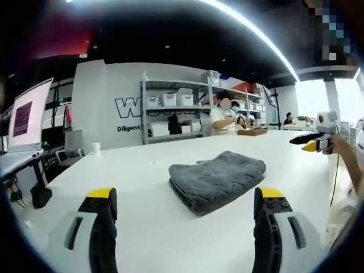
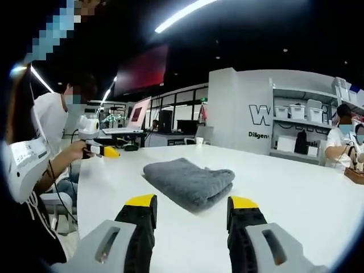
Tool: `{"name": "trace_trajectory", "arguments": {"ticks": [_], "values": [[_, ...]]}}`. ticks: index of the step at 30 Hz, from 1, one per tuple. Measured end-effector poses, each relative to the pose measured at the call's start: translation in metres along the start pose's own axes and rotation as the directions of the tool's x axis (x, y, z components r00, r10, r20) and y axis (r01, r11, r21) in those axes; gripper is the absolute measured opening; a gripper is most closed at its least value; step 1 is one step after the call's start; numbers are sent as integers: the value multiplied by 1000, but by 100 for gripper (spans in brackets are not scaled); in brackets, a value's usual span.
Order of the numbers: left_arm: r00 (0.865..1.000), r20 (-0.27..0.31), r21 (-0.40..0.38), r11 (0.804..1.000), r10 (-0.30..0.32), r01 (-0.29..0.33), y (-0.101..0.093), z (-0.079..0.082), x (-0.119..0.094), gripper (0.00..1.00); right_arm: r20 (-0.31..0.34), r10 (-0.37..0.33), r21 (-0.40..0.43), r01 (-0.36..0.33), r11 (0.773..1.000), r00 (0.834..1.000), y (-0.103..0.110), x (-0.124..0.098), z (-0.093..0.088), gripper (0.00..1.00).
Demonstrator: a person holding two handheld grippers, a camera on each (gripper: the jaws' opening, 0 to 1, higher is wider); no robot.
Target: Open the folded towel by lifting each exposed corner and separating the folded layers until the towel lies flat within the target outline without major curled edges
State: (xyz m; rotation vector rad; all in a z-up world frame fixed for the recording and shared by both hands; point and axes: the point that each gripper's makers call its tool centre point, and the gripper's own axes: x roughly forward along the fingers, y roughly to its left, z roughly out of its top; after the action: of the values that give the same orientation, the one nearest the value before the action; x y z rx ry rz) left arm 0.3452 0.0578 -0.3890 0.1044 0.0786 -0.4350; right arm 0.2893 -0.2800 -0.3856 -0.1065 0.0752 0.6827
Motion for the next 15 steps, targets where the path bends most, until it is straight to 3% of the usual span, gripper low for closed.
{"name": "trace_trajectory", "arguments": {"ticks": [4, 15], "values": [[1000, -10, 51, 999, -1, 2, 5, 8, 8, 98, 8, 12, -28, -12, 1000, 1000, -3, 10, 10, 46], [998, 29, 46, 997, -57, 56, 5, 27, 35, 98, 7, 60, -75, -59, 995, 998, -2, 36, 23, 45]]}}
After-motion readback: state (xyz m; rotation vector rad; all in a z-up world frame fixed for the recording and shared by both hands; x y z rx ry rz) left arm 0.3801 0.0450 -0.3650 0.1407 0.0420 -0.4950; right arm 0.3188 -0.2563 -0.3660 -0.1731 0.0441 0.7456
